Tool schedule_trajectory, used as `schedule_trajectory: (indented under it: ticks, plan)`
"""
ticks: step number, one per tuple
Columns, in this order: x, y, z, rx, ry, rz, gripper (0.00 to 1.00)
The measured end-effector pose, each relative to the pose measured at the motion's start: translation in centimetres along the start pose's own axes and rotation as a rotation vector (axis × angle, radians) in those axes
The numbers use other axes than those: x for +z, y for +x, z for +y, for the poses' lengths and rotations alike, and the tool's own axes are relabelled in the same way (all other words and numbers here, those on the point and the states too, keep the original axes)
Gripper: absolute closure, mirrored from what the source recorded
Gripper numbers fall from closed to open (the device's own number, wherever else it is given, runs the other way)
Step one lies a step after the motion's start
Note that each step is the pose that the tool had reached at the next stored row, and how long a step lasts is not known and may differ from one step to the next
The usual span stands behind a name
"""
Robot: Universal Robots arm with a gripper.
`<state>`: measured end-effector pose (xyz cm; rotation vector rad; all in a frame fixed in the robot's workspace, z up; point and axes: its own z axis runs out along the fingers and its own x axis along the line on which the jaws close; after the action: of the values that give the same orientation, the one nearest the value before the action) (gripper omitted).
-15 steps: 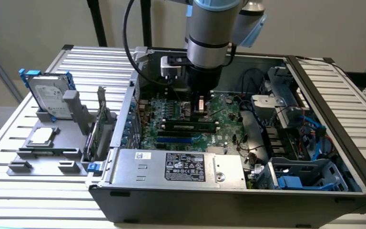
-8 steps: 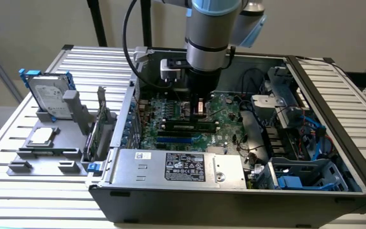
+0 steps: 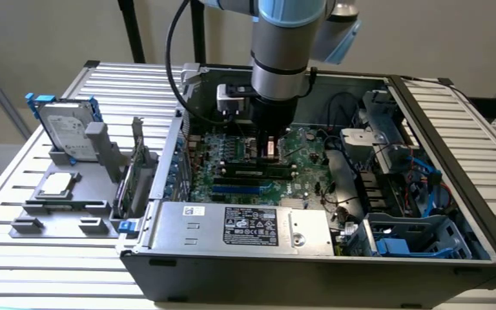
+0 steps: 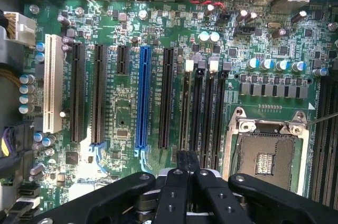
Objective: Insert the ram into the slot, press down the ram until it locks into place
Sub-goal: 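Press down the ram until it locks into place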
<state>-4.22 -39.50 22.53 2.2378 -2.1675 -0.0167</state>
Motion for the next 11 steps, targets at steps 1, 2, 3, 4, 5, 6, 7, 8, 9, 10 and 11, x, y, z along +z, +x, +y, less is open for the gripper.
schedule_trajectory:
  ticks: [1,2,3,4,5,6,7,8,9,10,11]
  plan:
    - [0.07,0.0,0.0,0.0,0.0002,-0.0008,0.9]
    - [0.06,0.0,0.01,0.0,0.0002,-0.001,0.9]
    - [-0.21,0.0,0.01,0.0,0.0003,-0.002,0.9]
    - [-0.62,0.0,0.03,0.0,-0.0006,-0.0024,0.9]
    - [-1.09,0.0,0.02,0.0,-0.0011,-0.0017,0.9]
    - [-1.54,0.0,-0.01,0.0,-0.0017,-0.0016,0.9]
    - [-2.0,0.0,-0.04,0.0,-0.002,-0.0019,0.9]
    - [-2.46,0.0,-0.09,0.0,-0.0028,-0.0015,0.9]
    - [-2.91,0.0,-0.15,0.0,-0.0031,-0.0018,0.9]
    - [-3.36,0.0,-0.19,0.0,-0.0038,-0.0016,0.9]
    - [-3.77,0.0,-0.23,0.0,-0.0042,-0.0022,0.9]
